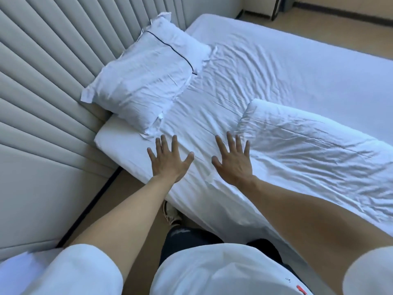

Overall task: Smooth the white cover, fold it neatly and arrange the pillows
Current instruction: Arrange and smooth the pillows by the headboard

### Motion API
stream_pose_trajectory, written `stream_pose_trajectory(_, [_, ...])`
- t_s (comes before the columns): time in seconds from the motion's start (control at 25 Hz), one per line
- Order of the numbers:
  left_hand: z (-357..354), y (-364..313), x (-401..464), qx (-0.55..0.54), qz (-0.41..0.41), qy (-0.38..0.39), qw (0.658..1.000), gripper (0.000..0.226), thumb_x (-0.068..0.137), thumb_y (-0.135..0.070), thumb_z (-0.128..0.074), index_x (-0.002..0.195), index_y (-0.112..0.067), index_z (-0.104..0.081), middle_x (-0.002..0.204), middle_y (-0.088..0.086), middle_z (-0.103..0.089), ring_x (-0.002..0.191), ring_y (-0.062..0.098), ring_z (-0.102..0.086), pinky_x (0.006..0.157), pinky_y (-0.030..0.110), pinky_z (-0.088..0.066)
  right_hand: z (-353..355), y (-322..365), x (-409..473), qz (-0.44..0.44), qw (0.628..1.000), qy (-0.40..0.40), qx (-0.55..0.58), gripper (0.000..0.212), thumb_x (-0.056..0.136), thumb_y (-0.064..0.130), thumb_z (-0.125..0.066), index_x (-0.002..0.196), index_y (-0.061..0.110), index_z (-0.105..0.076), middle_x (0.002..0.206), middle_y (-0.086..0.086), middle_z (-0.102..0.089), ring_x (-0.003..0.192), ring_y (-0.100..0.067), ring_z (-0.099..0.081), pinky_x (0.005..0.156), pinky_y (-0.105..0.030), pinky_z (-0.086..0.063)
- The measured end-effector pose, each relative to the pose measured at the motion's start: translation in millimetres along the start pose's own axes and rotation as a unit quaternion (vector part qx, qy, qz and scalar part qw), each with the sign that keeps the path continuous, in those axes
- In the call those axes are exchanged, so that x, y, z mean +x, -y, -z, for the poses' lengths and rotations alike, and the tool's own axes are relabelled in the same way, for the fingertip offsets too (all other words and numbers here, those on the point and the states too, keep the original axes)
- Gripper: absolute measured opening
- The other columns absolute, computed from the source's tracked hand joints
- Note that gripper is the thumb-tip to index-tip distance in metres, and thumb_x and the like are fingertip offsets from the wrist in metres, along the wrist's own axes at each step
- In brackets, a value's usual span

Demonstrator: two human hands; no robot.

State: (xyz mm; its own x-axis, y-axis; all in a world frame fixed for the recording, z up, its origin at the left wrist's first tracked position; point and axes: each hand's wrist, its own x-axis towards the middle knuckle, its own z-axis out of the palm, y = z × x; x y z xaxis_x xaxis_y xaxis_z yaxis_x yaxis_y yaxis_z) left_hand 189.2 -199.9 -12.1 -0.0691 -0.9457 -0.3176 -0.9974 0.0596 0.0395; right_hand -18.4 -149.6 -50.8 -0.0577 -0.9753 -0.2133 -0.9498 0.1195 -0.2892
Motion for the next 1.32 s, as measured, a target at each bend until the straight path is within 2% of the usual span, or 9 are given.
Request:
stream_pose_trajectory(0.16, [10.4, 93.9, 87.7, -0.005, -0.016, 0.009, 1.000, 0.091, 0.092, -0.076, -0.022, 0.162, -0.021, -0.001, 0.169, 0.016, 0.007, 0.156, 0.032, 0.011, 0.122, 0.061, 0.002, -24.2, 84.2, 77.1, -0.065, 0.997, 0.031, 0.012, 0.073, 0.101, 0.057, -0.030, 0.163, 0.032, 0.001, 0.171, -0.009, 0.009, 0.157, -0.036, 0.009, 0.124, -0.060, 0.006])
stream_pose_trajectory(0.4, [51.9, 185.9, 176.2, 0.005, -0.013, 0.029, 0.999, 0.090, 0.092, -0.075, -0.025, 0.160, -0.019, -0.008, 0.168, 0.019, -0.003, 0.156, 0.034, 0.004, 0.121, 0.062, -0.003, -13.8, 208.9, 152.8, -0.074, 0.994, 0.035, 0.067, 0.072, 0.103, 0.055, -0.030, 0.163, 0.032, 0.003, 0.171, -0.008, 0.009, 0.157, -0.034, 0.010, 0.124, -0.059, 0.006])
stream_pose_trajectory(0.56, [69.1, 198.9, 194.1, -0.007, -0.016, 0.024, 1.000, 0.088, 0.092, -0.073, -0.030, 0.159, -0.018, -0.013, 0.168, 0.019, -0.006, 0.155, 0.034, 0.001, 0.121, 0.063, -0.006, -7.9, 227.4, 182.7, -0.097, 0.990, 0.052, 0.084, 0.073, 0.103, 0.053, -0.032, 0.163, 0.027, 0.001, 0.171, -0.010, 0.007, 0.157, -0.034, 0.009, 0.124, -0.059, 0.006])
stream_pose_trajectory(0.76, [92.8, 241.5, 206.1, 0.011, 0.051, -0.017, 0.998, 0.092, 0.090, -0.075, -0.033, 0.159, -0.016, -0.015, 0.167, 0.018, -0.008, 0.156, 0.034, -0.002, 0.121, 0.061, -0.009, -19.4, 259.3, 231.1, -0.040, 0.988, 0.104, 0.109, 0.074, 0.103, 0.052, -0.032, 0.163, 0.022, -0.001, 0.171, -0.012, 0.007, 0.157, -0.036, 0.006, 0.124, -0.059, 0.004])
stream_pose_trajectory(0.92, [113.4, 272.6, 283.8, 0.037, 0.040, -0.036, 0.998, 0.090, 0.090, -0.072, -0.040, 0.157, -0.014, -0.021, 0.165, 0.019, -0.016, 0.154, 0.035, -0.010, 0.120, 0.059, -0.014, -27.5, 307.3, 287.0, -0.054, 0.977, 0.111, 0.174, 0.074, 0.102, 0.050, -0.038, 0.163, 0.022, -0.006, 0.171, -0.012, 0.005, 0.157, -0.036, 0.002, 0.124, -0.058, 0.000])
stream_pose_trajectory(1.12, [112.9, 297.3, 455.7, 0.024, -0.028, -0.017, 0.999, 0.088, 0.090, -0.068, -0.045, 0.157, -0.014, -0.022, 0.165, 0.017, -0.017, 0.153, 0.035, -0.012, 0.121, 0.057, -0.014, -43.6, 329.0, 400.0, -0.170, 0.959, 0.082, 0.211, 0.073, 0.103, 0.046, -0.040, 0.163, 0.019, -0.009, 0.171, -0.012, 0.001, 0.157, -0.033, -0.002, 0.125, -0.055, -0.005])
stream_pose_trajectory(1.2, [113.2, 302.2, 489.9, 0.021, -0.049, -0.001, 0.999, 0.087, 0.090, -0.067, -0.044, 0.156, -0.014, -0.022, 0.164, 0.017, -0.020, 0.152, 0.035, -0.013, 0.120, 0.056, -0.016, -43.5, 334.2, 423.7, -0.220, 0.947, 0.096, 0.215, 0.073, 0.103, 0.046, -0.040, 0.163, 0.018, -0.008, 0.171, -0.013, 0.000, 0.157, -0.033, -0.003, 0.124, -0.055, -0.007])
stream_pose_trajectory(1.32, [116.1, 310.9, 521.6, 0.010, -0.072, 0.008, 0.997, 0.087, 0.090, -0.066, -0.044, 0.155, -0.013, -0.023, 0.161, 0.017, -0.023, 0.150, 0.035, -0.016, 0.119, 0.056, -0.019, -35.9, 351.4, 454.7, -0.247, 0.938, 0.100, 0.221, 0.073, 0.104, 0.045, -0.040, 0.163, 0.017, -0.007, 0.170, -0.014, 0.001, 0.157, -0.032, -0.002, 0.124, -0.056, -0.008])
